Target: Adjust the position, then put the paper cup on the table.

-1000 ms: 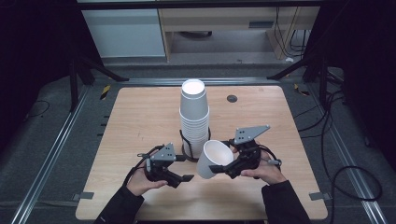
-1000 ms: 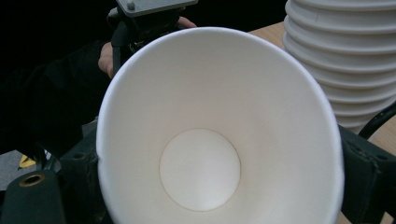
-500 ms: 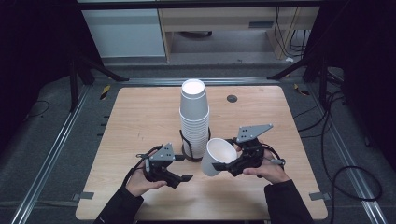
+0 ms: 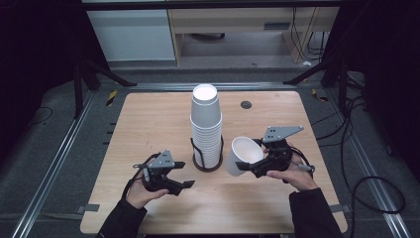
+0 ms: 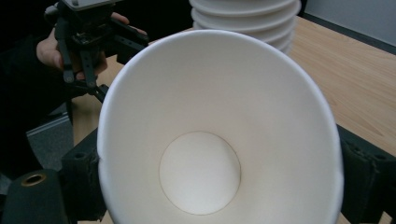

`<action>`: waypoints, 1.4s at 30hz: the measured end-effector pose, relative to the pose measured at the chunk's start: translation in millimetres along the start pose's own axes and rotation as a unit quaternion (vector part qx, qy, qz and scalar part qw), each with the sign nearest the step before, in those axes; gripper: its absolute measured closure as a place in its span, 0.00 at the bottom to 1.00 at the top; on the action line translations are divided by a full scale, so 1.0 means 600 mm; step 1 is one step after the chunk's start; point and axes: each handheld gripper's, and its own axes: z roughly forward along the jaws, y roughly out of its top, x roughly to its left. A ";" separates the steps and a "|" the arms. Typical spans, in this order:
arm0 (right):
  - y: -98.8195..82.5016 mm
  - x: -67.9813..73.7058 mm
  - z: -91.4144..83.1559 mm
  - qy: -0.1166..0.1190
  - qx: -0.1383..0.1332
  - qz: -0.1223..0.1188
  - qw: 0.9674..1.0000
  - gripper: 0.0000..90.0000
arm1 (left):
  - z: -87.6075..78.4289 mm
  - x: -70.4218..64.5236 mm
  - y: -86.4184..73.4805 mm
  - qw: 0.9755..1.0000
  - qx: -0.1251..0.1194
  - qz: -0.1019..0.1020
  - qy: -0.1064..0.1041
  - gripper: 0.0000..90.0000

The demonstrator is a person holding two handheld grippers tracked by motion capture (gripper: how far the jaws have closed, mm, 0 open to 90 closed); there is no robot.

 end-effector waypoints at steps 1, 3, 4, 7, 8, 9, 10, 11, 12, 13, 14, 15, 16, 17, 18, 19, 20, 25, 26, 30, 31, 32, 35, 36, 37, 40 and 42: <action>-0.001 -0.003 -0.003 -0.007 0.002 0.001 1.000 0.13 | -0.002 0.003 -0.003 1.000 -0.002 -0.005 0.002 0.26; -0.002 -0.008 -0.009 -0.021 0.005 0.004 1.000 0.13 | -0.008 0.010 -0.008 1.000 -0.004 -0.013 0.009 0.27; -0.003 -0.011 -0.013 -0.029 0.004 0.007 1.000 0.13 | -0.010 0.012 -0.009 1.000 -0.005 -0.016 0.012 0.27; -0.006 -0.019 -0.021 -0.047 0.006 0.015 0.999 0.13 | -0.015 0.019 -0.013 1.000 -0.004 -0.023 0.019 0.27; -0.007 -0.022 -0.023 -0.055 0.008 0.015 0.998 0.13 | -0.016 0.021 -0.015 0.999 -0.003 -0.026 0.023 0.27; -0.008 -0.025 -0.025 -0.060 0.010 0.018 0.998 0.13 | -0.018 0.024 -0.017 0.999 -0.004 -0.031 0.026 0.27; -0.009 -0.029 -0.028 -0.069 0.011 0.020 0.997 0.13 | -0.020 0.027 -0.018 0.999 -0.003 -0.034 0.031 0.27; -0.009 -0.032 -0.030 -0.076 0.013 0.023 0.997 0.13 | -0.021 0.029 -0.020 0.999 -0.003 -0.037 0.035 0.27; -0.010 -0.035 -0.032 -0.080 0.012 0.026 0.996 0.13 | -0.024 0.032 -0.022 0.998 -0.005 -0.043 0.037 0.27; -0.011 -0.040 -0.035 -0.090 0.012 0.029 0.995 0.13 | -0.025 0.034 -0.023 0.998 -0.006 -0.045 0.040 0.27; -0.011 -0.043 -0.037 -0.095 0.014 0.032 0.995 0.13 | -0.028 0.037 -0.025 0.998 -0.005 -0.049 0.043 0.27; -0.012 -0.049 -0.039 -0.106 0.014 0.037 0.994 0.13 | -0.029 0.040 -0.027 0.997 -0.005 -0.053 0.048 0.27; -0.013 -0.054 -0.040 -0.110 0.016 0.041 0.993 0.13 | -0.030 0.042 -0.028 0.997 -0.005 -0.054 0.050 0.27; -0.014 -0.057 -0.041 -0.115 0.016 0.042 0.992 0.13 | -0.032 0.044 -0.029 0.997 -0.005 -0.058 0.053 0.27; -0.014 -0.062 -0.043 -0.121 0.017 0.045 0.991 0.13 | -0.033 0.047 -0.030 0.996 -0.006 -0.062 0.057 0.27; -0.014 -0.066 -0.044 -0.127 0.018 0.047 0.991 0.13 | -0.035 0.049 -0.032 0.996 -0.005 -0.065 0.061 0.27; -0.013 -0.071 -0.046 -0.133 0.018 0.051 0.990 0.12 | -0.036 0.052 -0.033 0.996 -0.004 -0.067 0.064 0.27; -0.012 -0.092 -0.054 -0.167 0.015 0.065 0.984 0.12 | -0.040 0.062 -0.038 0.993 -0.002 -0.082 0.082 0.27; -0.012 -0.095 -0.055 -0.172 0.014 0.064 0.983 0.12 | -0.040 0.064 -0.039 0.993 -0.001 -0.084 0.084 0.27; -0.012 -0.112 -0.060 -0.199 0.008 0.080 0.977 0.12 | -0.040 0.070 -0.043 0.992 0.000 -0.093 0.090 0.27; -0.014 -0.116 -0.060 -0.203 0.009 0.082 0.976 0.12 | -0.040 0.071 -0.044 0.991 0.002 -0.094 0.091 0.27; -0.016 -0.120 -0.059 -0.207 0.011 0.082 0.975 0.12 | -0.040 0.072 -0.044 0.991 0.002 -0.095 0.091 0.27; -0.021 -0.132 -0.056 -0.226 0.016 0.092 0.970 0.12 | -0.039 0.074 -0.045 0.991 0.004 -0.097 0.091 0.27; -0.022 -0.138 -0.055 -0.230 0.017 0.095 0.968 0.12 | -0.039 0.074 -0.046 0.991 0.004 -0.097 0.090 0.27; -0.023 -0.141 -0.055 -0.235 0.016 0.100 0.967 0.12 | -0.038 0.074 -0.046 0.991 0.005 -0.097 0.091 0.27; -0.026 -0.152 -0.052 -0.253 0.020 0.107 0.961 0.12 | -0.037 0.076 -0.048 0.991 0.005 -0.099 0.089 0.27; -0.029 -0.158 -0.052 -0.264 0.024 0.110 0.958 0.12 | -0.037 0.076 -0.050 0.991 0.008 -0.098 0.091 0.27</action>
